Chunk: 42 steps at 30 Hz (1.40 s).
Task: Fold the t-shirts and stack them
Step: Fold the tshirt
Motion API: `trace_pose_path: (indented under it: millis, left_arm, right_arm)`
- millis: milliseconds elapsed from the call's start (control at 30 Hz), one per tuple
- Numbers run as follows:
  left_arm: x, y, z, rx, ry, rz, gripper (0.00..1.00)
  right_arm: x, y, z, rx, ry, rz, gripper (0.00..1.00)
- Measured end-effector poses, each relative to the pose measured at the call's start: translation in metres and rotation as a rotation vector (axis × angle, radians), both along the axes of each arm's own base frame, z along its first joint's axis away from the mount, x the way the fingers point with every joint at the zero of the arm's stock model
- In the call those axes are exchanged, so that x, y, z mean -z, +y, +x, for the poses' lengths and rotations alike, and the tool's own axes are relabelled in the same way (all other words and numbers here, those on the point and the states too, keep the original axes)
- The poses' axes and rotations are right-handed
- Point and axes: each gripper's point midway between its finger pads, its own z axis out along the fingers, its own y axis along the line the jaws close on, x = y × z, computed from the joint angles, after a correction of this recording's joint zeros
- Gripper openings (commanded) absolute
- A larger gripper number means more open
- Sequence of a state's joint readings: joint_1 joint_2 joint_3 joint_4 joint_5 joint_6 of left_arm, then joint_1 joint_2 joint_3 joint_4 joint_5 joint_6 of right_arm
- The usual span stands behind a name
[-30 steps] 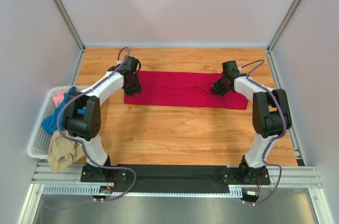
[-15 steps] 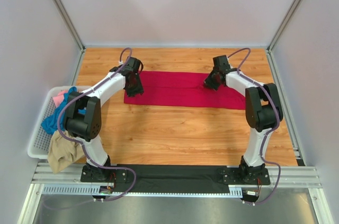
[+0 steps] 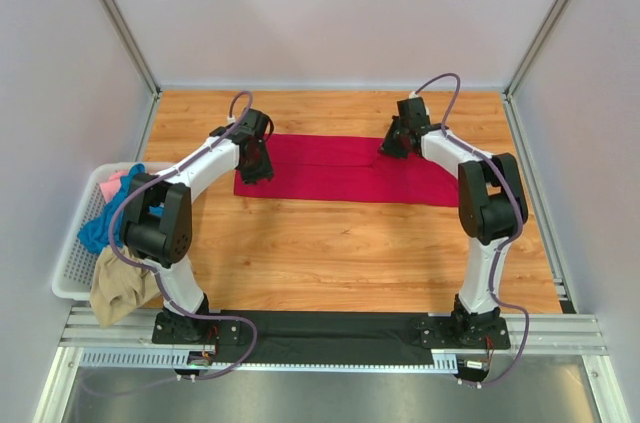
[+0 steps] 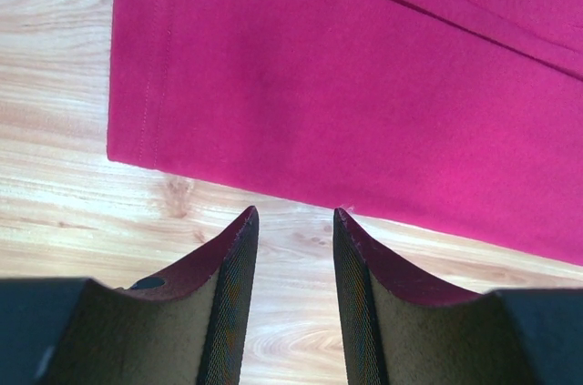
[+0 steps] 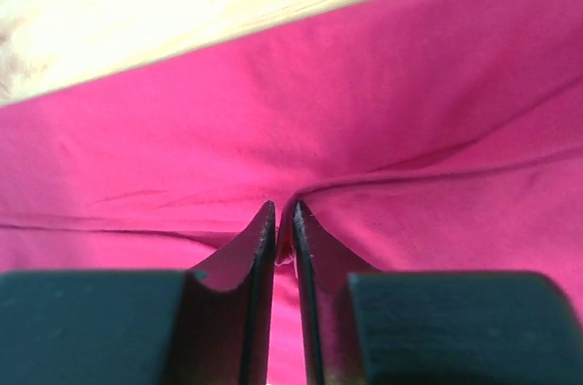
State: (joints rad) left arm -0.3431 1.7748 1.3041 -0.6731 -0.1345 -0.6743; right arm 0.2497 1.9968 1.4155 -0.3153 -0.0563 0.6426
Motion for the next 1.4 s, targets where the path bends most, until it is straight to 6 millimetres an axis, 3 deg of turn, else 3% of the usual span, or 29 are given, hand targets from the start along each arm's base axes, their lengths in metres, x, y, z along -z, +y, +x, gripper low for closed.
trace_pose_path:
  millis: [333,567,767,1067,1400]
  left_arm:
    - [-0.002,-0.004,-0.001,0.01,0.002,0.002,0.46]
    - [-0.006,-0.009,0.004,0.028,-0.014,-0.01,0.46]
    - [0.012,-0.011,0.002,0.058,0.032,0.0,0.47]
    - [0.045,-0.001,-0.007,0.04,0.136,0.068,0.47]
    - [0.053,0.009,-0.018,-0.002,0.182,0.115,0.46]
  right_arm:
    - [0.004,0.018,-0.002,-0.131,-0.03,-0.022,0.3]
    - [0.001,0.008,-0.013,-0.122,0.008,-0.068,0.33]
    - [0.007,-0.033,-0.037,0.001,0.106,-0.114,0.31]
    - [0.04,-0.105,-0.09,0.221,0.28,-0.2,0.28]
    - [0.043,-0.141,-0.099,0.322,0.285,-0.218,0.28]
